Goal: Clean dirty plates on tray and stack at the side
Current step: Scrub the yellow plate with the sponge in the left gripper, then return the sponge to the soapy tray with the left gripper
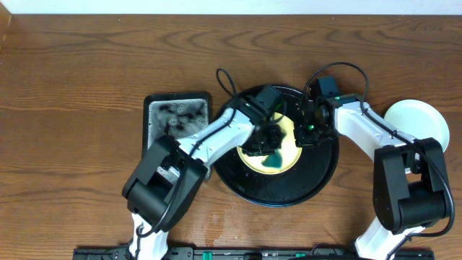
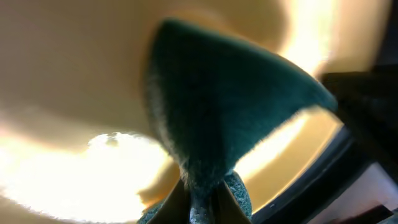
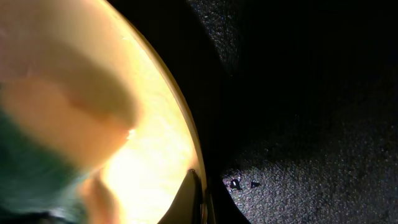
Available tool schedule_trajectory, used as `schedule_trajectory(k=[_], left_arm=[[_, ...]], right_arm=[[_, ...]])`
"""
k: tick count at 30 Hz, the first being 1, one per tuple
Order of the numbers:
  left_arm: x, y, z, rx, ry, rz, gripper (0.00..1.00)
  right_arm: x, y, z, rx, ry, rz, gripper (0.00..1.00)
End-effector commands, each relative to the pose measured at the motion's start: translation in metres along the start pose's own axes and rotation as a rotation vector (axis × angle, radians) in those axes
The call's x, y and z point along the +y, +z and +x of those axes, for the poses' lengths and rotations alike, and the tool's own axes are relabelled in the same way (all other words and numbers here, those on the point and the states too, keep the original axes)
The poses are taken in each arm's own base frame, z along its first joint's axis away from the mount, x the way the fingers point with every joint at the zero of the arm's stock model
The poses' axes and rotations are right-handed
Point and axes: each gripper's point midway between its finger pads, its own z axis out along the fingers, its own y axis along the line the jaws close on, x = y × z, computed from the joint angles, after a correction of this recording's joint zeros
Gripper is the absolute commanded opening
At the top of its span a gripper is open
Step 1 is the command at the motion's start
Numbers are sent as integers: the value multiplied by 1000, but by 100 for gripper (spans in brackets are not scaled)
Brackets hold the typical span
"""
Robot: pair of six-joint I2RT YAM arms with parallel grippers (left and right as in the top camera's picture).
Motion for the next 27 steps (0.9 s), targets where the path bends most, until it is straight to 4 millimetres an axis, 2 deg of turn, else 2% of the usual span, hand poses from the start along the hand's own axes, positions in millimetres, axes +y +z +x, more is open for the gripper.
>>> schedule_trajectory(k=[1, 3, 6, 10, 13, 16, 23, 25, 27], left_arm=[[11, -34, -12, -22, -39, 31, 8], [17, -64, -19, -72, -32, 38, 7], [36, -111, -24, -183, -26, -17, 8], [82, -172, -25, -354, -38, -190, 8], [117, -200, -23, -422, -84, -308, 8], [142, -199, -20, -404, -112, -352, 8], [190, -146, -25, -335, -140, -400, 8], [200, -137, -25, -328, -158, -404, 8], [204, -137, -27, -329, -172, -405, 10]], right_arm=[[-15, 15, 11, 47, 2, 70, 1], [-15, 14, 11, 48, 2, 70, 1], [-15, 14, 11, 48, 2, 70, 1], [-15, 14, 11, 48, 2, 70, 1], [-15, 15, 11, 47, 2, 70, 1], [-15, 15, 11, 47, 2, 69, 1], [-13, 15, 8, 37, 0, 61, 1], [-13, 15, 8, 39, 0, 61, 1], [-13, 15, 8, 38, 0, 61, 1]])
